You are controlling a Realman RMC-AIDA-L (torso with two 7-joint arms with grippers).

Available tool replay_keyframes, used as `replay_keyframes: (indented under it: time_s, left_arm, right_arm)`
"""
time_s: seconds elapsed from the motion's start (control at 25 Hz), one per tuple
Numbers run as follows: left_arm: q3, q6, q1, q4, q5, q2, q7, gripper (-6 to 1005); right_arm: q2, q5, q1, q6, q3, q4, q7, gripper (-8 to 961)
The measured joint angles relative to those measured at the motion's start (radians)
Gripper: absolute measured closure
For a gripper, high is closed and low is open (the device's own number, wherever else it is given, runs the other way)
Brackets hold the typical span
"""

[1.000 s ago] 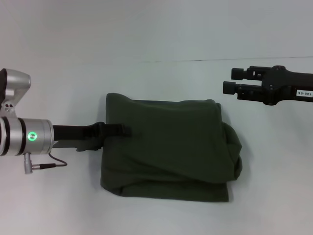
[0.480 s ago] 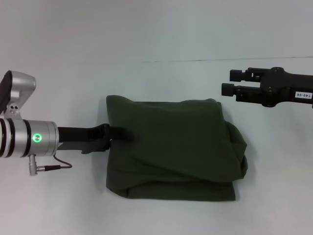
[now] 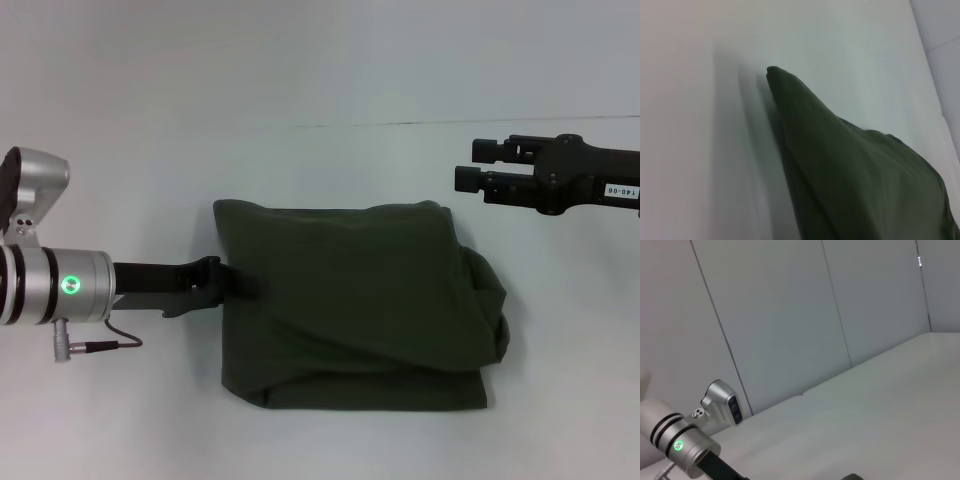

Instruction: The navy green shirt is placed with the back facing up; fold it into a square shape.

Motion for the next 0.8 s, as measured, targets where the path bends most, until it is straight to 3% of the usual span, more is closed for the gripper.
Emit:
replay_keyframes:
  time_s: [0.08, 0.2, 0.32, 0.56, 0.8]
  left_arm:
    - [0.000, 0.007, 0.001, 0.002, 0.002, 0.002, 0.001, 781]
    - [-0.002, 0.024, 0.010, 0.005, 0.003, 0.018, 0.000, 839]
    - [-0.005, 0.051, 0.029, 0.008, -0.001, 0.048, 0.000, 897]
    - [-0.006, 0.105, 0.063, 0.011, -0.002, 0.100, -0.002, 894]
    - [-0.032, 0.142, 0.084, 0.020, -0.004, 0.117, -0.008, 887]
  right_arm:
    - [0.000, 0.000, 0.001, 0.001, 0.000, 0.000, 0.000, 283]
    - [0.001, 0.001, 0.002, 0.002, 0.001, 0.000, 0.001, 282]
    - [0.000, 0.000, 0.006, 0.004, 0.002, 0.000, 0.005, 282]
    - [0.000, -0.001, 0.008, 0.026, -0.004, 0.000, 0.010, 281]
    - [0.005, -0.002, 0.013, 0.032, -0.007, 0.001, 0.013, 280]
